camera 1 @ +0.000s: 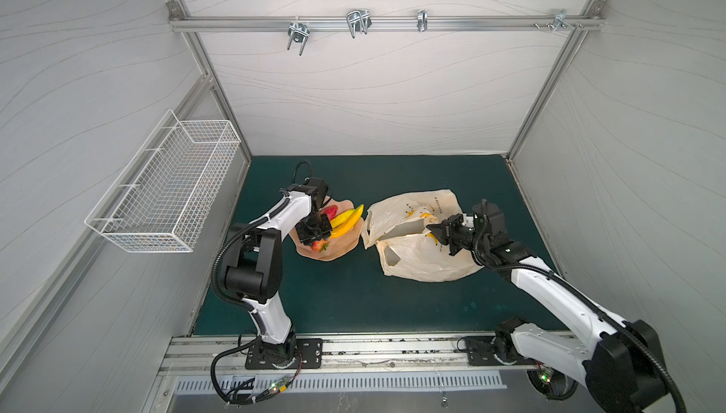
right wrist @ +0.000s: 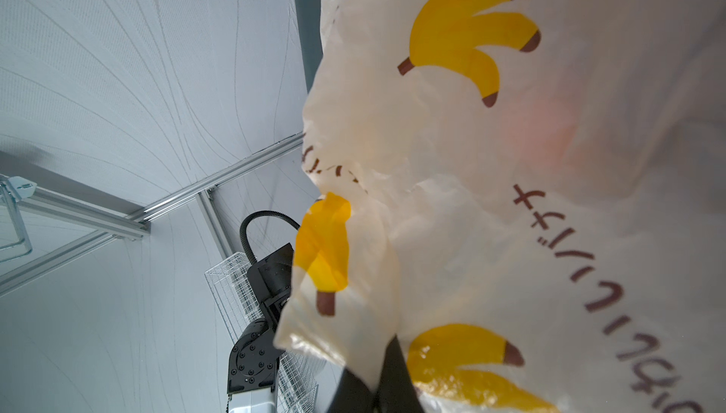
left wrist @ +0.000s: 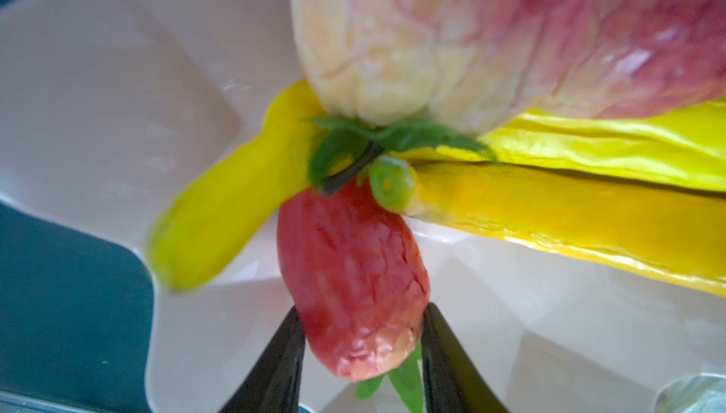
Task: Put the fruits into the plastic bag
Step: 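Close the left gripper on the red strawberry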
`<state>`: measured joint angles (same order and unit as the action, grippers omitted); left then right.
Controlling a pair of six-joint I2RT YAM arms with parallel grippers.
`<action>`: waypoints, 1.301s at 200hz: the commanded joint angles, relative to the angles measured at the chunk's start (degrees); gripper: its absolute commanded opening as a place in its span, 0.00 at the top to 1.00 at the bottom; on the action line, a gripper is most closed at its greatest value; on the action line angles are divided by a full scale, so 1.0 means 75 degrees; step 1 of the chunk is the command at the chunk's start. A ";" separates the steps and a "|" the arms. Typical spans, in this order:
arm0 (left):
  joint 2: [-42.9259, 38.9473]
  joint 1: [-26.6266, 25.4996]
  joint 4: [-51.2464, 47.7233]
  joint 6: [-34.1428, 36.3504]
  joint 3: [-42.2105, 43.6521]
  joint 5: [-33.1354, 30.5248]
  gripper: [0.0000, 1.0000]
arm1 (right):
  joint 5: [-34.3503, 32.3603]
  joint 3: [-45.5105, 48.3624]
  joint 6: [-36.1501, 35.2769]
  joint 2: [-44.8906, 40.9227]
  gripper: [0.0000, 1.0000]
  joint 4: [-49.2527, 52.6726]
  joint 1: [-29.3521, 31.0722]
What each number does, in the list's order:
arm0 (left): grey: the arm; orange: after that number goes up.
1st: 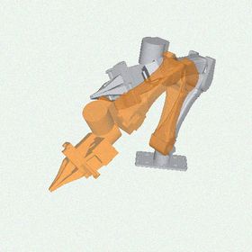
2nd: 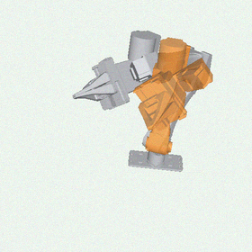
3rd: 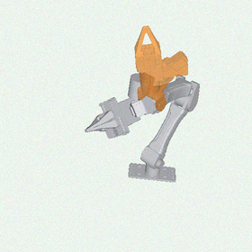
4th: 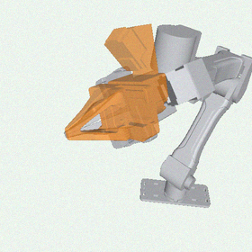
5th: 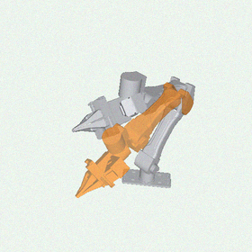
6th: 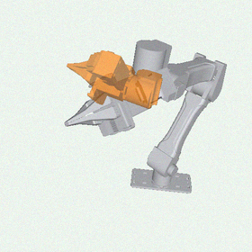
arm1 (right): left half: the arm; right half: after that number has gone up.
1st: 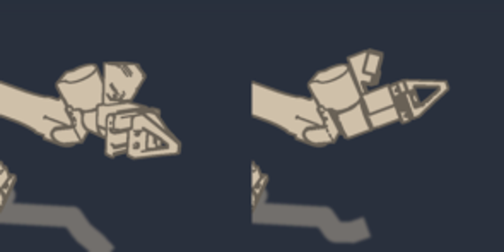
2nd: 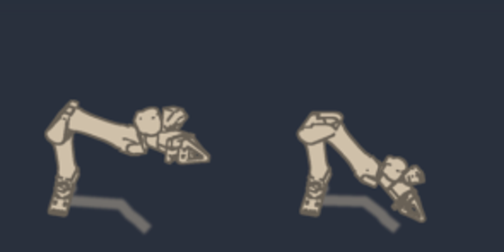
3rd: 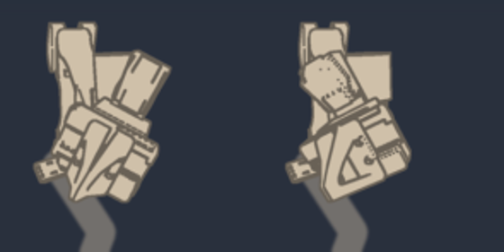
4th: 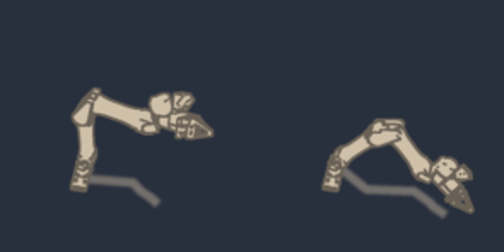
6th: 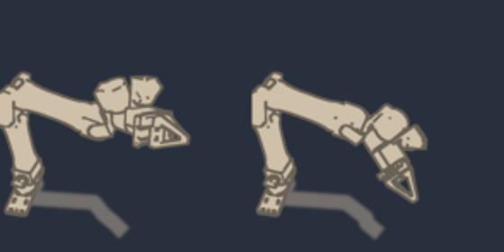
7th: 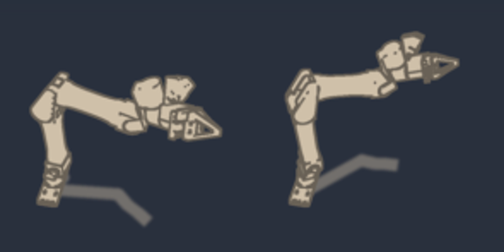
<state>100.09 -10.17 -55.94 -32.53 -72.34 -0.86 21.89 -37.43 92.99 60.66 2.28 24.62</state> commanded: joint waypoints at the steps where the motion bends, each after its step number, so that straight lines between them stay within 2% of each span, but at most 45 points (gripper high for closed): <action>1: -0.0240 -0.0054 -0.0209 0.0326 -0.0232 -0.0031 0.63 | -0.0048 -0.0107 0.0042 -0.0177 1.00 0.0152 -0.0047; 63: 0.0022 -0.0745 -0.0204 0.1144 -0.0386 0.0233 0.62 | -0.0070 -0.0126 0.0055 -0.0178 1.00 0.0166 -0.0048; 87: 0.0146 -0.0800 -0.0205 0.1355 -0.0363 0.0256 0.59 | -0.0079 -0.0113 0.0045 -0.0212 1.00 0.0197 -0.0048; 105: 0.0172 -0.0800 -0.0241 0.1440 -0.0385 0.0143 0.51 | -0.0093 -0.0107 0.0051 -0.0251 1.00 0.0222 -0.0049; 134: 0.0073 -0.0800 -0.0227 0.1382 -0.0396 -0.0031 0.31 | -0.0123 -0.0091 0.0041 -0.0289 1.00 0.0258 -0.0049; 150: 0.0125 -0.0800 -0.0240 0.1298 -0.0427 -0.0138 0.26 | -0.0108 -0.0089 0.0052 -0.0264 1.00 0.0252 -0.0048; 260: 0.0709 -0.0788 -0.0282 0.0922 -0.0767 -0.0412 0.25 | -0.0096 -0.0187 0.0024 -0.0178 1.00 0.0235 -0.0049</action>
<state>103.55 -16.25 -56.88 -24.47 -75.50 -2.90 21.65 -37.45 92.97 59.53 3.11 24.62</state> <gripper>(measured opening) 0.755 0.048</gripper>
